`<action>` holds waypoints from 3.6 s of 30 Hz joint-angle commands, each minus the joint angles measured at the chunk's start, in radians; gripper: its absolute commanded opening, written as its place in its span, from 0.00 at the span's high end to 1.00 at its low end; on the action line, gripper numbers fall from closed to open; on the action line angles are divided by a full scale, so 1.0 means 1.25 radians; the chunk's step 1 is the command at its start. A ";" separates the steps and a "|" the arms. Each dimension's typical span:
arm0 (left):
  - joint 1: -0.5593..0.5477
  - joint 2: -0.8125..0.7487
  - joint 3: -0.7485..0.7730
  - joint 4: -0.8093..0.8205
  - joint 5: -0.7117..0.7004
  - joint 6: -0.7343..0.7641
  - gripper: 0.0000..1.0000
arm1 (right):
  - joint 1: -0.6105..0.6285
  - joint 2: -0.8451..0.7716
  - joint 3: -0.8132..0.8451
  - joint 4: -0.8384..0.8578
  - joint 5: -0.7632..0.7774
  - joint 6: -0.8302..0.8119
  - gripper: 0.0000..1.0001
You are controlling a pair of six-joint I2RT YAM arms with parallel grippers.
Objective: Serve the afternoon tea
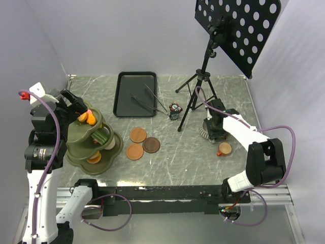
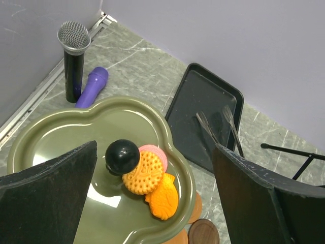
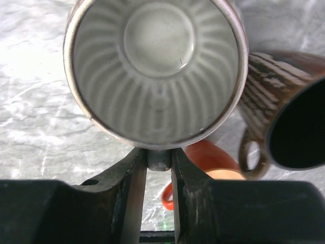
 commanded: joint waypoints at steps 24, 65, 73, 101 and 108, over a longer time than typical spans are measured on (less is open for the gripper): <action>0.001 0.000 0.075 0.074 -0.015 0.132 0.00 | 0.404 -0.148 0.261 -0.060 0.008 0.029 1.00; 0.000 0.015 0.089 0.043 -0.019 0.125 0.00 | 0.560 0.400 0.513 0.238 -0.105 -0.155 1.00; 0.000 0.015 0.088 0.039 -0.018 0.126 0.00 | 0.562 0.390 0.481 0.242 -0.101 -0.152 1.00; 0.000 0.000 0.069 0.043 -0.020 0.112 0.00 | 0.429 -0.016 0.239 0.075 0.222 0.138 0.11; 0.001 0.005 0.069 0.049 -0.012 0.121 0.00 | 0.215 -0.102 0.157 -0.017 0.285 0.181 0.16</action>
